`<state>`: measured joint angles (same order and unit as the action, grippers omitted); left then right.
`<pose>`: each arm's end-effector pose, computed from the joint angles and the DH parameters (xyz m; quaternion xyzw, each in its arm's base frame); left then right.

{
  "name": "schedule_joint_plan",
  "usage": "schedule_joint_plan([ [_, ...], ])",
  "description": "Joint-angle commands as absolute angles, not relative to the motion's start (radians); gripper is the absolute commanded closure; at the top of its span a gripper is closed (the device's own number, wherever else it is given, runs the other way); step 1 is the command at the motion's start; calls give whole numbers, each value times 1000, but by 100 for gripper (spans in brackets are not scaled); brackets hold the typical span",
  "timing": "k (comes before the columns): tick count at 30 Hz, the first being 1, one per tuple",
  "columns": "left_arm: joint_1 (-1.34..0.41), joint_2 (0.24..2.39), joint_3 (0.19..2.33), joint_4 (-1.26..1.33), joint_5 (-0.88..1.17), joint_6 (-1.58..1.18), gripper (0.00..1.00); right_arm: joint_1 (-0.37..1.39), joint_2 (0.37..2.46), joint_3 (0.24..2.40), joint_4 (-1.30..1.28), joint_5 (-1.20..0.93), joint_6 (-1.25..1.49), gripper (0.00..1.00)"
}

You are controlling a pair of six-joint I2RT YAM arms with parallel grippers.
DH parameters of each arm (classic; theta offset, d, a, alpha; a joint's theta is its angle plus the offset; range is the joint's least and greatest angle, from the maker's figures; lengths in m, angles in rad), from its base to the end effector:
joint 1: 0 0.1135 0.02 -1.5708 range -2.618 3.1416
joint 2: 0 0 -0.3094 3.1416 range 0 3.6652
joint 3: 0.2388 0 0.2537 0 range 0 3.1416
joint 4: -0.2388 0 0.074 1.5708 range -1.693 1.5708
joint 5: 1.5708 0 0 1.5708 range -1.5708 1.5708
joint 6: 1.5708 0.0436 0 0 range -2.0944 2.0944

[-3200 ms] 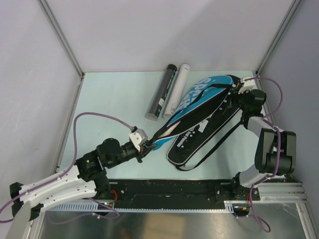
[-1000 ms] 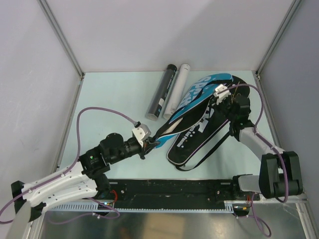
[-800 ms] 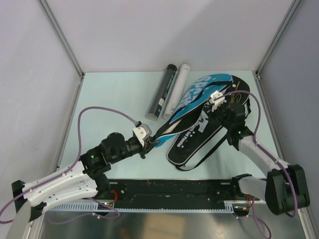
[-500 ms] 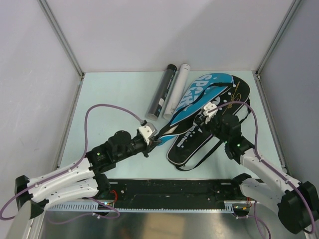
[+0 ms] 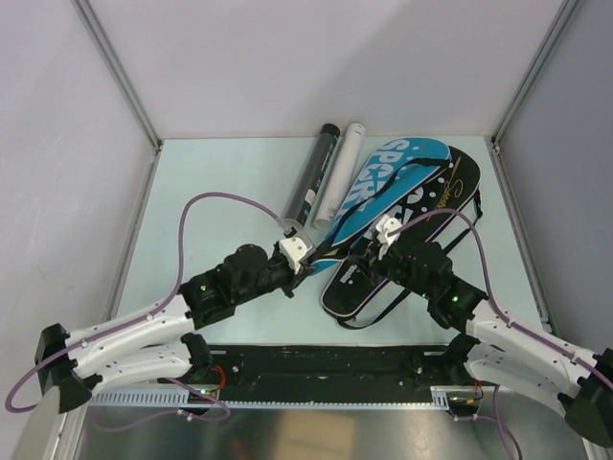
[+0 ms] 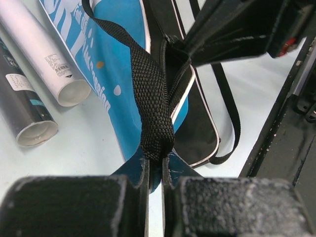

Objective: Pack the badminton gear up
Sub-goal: Zip the racket bag at the center of the board.

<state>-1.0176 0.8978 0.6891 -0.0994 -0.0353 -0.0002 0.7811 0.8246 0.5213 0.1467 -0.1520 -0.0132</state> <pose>0.1026 -0.1632 0.3274 0.3840 0.7100 -0.2751 0.5223 0.1223 0.1306 0.3061 -0.3387 0.6800 0.2962 0.5790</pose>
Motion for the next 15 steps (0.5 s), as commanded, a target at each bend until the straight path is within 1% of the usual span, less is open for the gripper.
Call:
schedule_joint_plan([
  [1,-1012,919,746,-6,-62,-1,100,905,837,568,235,-160,72,100],
  [6,-1011,937,753,-5,-78,-2,100,1028,898,637,266,-93,62,100],
  [10,-1010,946,754,-6,-82,-2,100,1089,943,686,267,-66,52,100],
  [15,-1011,963,760,-5,-91,-5,100,1129,956,695,287,-36,46,100],
])
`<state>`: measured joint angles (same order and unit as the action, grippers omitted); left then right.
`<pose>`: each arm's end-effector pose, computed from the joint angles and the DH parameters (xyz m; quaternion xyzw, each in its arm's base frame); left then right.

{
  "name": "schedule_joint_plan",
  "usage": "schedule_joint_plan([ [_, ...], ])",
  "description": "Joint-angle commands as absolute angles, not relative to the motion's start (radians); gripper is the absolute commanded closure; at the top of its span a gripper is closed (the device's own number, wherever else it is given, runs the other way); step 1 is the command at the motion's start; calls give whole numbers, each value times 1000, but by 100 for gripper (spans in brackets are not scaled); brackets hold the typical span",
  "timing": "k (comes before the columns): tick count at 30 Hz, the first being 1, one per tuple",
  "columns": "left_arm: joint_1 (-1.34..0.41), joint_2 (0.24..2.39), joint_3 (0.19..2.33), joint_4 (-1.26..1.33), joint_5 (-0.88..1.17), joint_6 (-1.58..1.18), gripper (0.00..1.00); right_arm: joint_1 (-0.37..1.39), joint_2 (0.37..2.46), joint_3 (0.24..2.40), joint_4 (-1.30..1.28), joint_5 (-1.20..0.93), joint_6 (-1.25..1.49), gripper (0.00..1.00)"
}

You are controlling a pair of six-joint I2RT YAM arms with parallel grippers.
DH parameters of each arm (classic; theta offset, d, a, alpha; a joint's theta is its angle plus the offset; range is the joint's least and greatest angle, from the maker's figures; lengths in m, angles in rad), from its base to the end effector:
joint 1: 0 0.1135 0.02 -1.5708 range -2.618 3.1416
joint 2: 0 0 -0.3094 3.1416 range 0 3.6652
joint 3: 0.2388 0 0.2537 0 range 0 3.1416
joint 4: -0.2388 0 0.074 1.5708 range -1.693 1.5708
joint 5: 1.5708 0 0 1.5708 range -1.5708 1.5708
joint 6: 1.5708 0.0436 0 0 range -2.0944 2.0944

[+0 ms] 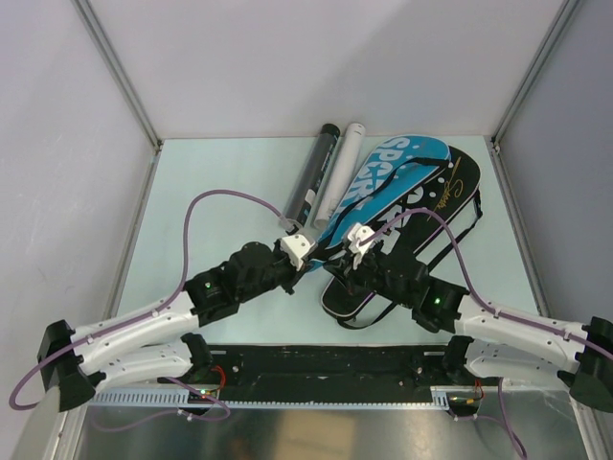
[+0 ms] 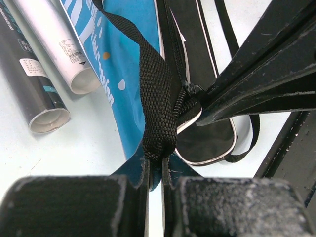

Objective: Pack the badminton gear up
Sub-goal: Zip the racket bag at the center of the board.

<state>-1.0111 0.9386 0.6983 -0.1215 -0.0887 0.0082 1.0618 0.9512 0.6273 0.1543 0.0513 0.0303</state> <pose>0.1098 -0.1680 0.3212 0.3790 0.7298 -0.2409 0.5154 0.1038 0.1814 0.3240 -0.3625 0.6730 0.3179 0.5609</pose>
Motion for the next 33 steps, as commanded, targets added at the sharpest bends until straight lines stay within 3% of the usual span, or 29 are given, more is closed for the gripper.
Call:
schedule_joint_plan([
  [1,-1012,966,762,-6,-91,-7,100,1133,958,696,291,-34,47,100],
  [15,-1011,995,767,-5,-123,-24,100,1169,916,756,234,-29,87,100],
  [33,-1011,1011,782,-5,-147,-64,100,1217,1074,749,186,-5,280,100],
])
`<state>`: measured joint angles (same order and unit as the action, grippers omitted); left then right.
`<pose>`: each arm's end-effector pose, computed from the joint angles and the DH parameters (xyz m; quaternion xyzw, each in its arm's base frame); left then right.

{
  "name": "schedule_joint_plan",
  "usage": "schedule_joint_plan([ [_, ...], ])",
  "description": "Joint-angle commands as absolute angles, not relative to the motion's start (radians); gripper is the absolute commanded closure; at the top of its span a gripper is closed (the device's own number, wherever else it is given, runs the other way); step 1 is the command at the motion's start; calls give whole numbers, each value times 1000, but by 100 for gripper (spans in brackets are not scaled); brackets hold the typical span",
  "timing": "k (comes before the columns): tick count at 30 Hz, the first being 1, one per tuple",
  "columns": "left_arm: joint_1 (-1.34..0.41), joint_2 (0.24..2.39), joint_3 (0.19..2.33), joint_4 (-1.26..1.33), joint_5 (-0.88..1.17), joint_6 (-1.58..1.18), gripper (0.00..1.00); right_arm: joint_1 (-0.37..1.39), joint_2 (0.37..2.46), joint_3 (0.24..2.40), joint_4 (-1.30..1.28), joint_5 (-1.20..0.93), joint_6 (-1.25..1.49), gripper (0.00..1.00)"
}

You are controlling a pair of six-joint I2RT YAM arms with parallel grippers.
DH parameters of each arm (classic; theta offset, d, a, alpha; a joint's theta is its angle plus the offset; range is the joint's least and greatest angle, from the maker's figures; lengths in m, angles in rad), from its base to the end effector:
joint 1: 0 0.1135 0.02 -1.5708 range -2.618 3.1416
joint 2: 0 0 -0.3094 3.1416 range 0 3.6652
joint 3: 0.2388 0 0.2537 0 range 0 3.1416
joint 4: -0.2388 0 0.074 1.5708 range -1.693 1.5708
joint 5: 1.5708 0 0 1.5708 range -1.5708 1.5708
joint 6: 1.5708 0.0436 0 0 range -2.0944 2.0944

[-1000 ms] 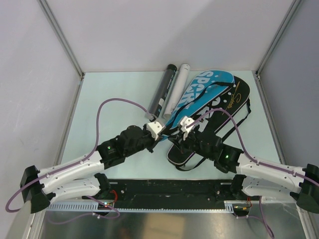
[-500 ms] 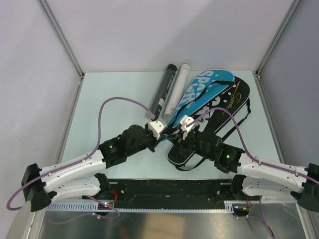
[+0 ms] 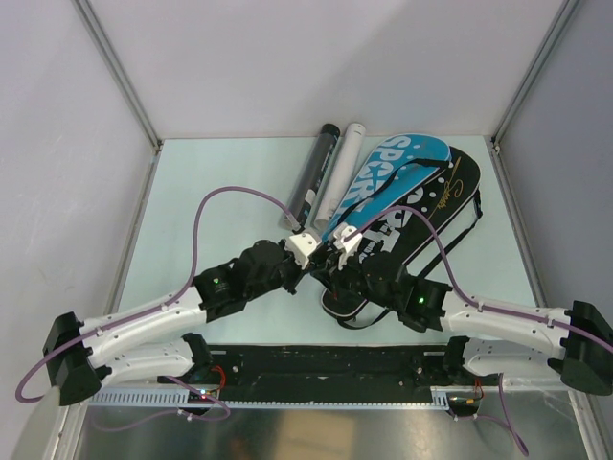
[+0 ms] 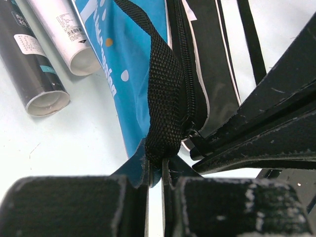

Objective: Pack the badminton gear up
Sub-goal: Zip the racket bag at the center of the board.

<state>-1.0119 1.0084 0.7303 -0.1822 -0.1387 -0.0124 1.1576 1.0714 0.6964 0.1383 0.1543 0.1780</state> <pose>0.1183 -0.1778 0.3132 0.3742 0.7616 -0.2064 0.4873 0.1013 0.2144 0.3232 -0.3264 0.7137 0.3344 0.5218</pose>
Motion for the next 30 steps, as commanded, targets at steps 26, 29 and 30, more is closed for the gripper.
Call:
schedule_joint_plan([
  [26,-1078,1092,680,173,25,-138,68,1214,604,748,-358,522,512,1],
  [29,-1083,1061,667,173,24,-145,47,1207,557,748,-428,691,539,1],
  [30,-1084,1045,664,173,21,-147,37,1200,542,749,-464,740,567,1],
])
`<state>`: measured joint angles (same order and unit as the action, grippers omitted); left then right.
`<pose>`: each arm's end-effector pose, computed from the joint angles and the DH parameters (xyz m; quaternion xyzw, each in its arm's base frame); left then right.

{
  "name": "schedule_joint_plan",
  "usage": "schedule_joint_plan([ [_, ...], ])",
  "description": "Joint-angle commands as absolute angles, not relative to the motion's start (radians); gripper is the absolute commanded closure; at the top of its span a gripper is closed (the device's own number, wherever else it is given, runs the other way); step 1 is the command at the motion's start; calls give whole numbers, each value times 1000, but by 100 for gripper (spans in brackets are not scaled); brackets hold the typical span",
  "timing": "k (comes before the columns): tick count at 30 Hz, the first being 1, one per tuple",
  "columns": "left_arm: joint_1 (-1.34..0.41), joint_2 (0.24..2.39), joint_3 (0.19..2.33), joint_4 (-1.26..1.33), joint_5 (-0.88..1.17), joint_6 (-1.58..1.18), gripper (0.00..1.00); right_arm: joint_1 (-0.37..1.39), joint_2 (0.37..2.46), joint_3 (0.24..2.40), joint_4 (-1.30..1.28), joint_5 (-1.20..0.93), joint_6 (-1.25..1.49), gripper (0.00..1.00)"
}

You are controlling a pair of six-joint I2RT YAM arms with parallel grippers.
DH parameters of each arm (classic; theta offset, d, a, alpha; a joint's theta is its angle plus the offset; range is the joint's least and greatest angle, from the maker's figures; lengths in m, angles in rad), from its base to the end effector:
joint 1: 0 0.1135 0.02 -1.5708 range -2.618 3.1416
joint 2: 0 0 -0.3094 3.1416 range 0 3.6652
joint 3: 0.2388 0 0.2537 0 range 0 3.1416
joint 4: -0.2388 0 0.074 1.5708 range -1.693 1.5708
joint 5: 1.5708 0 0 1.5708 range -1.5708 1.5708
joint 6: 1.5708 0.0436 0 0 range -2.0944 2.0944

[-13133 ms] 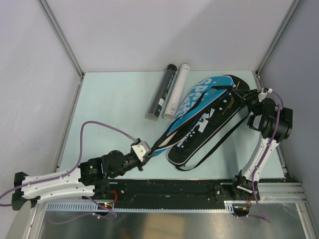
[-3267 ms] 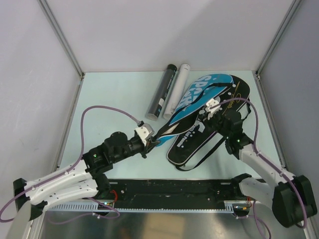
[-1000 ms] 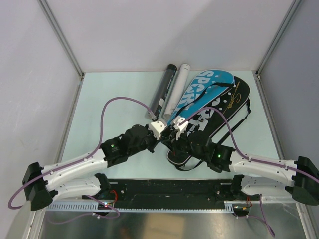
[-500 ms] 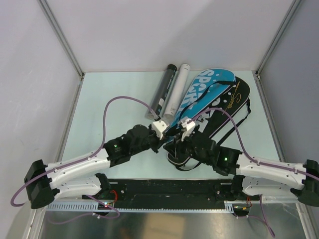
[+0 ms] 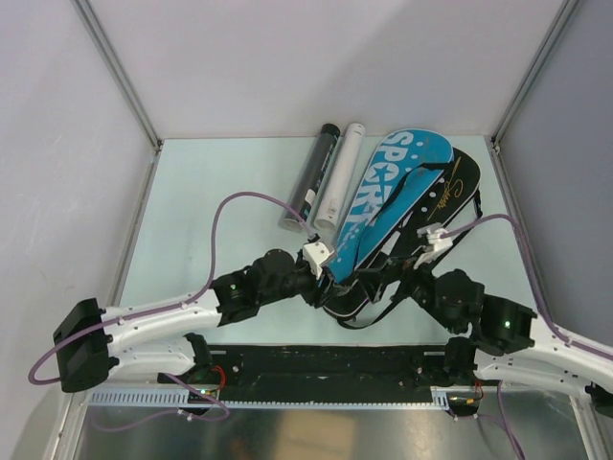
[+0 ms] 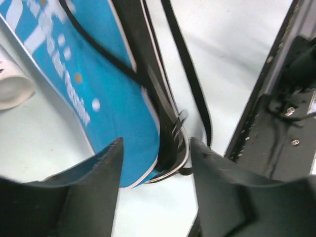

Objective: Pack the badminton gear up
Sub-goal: Zip the racket bag at the center of the board, then reset both arms

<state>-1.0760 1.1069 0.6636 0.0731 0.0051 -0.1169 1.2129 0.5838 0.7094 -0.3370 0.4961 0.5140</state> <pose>0.1136 -0.2110 0.2961 0.3820 0.7314 -0.3190 0.4662 0.0575 0.0946 0.3509 -0.1131 0.7612 0.3391 0.5411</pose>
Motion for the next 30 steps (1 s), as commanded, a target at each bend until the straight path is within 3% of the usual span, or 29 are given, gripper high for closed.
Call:
schedule_joint_plan([
  [1,-1085,1033,662,173,19,-146,19,1191,532,752,-494,786,598,1],
  [3,-1086,1009,665,167,16,-142,5,1161,512,762,-559,819,663,1],
  [5,-1085,986,674,154,11,-131,2,1118,500,778,-602,795,664,1],
  [17,-1080,900,881,8,-233,-98,0,1036,506,829,-637,668,675,1],
  [30,-1055,835,849,12,-474,-159,0,1036,443,833,-627,667,648,0],
])
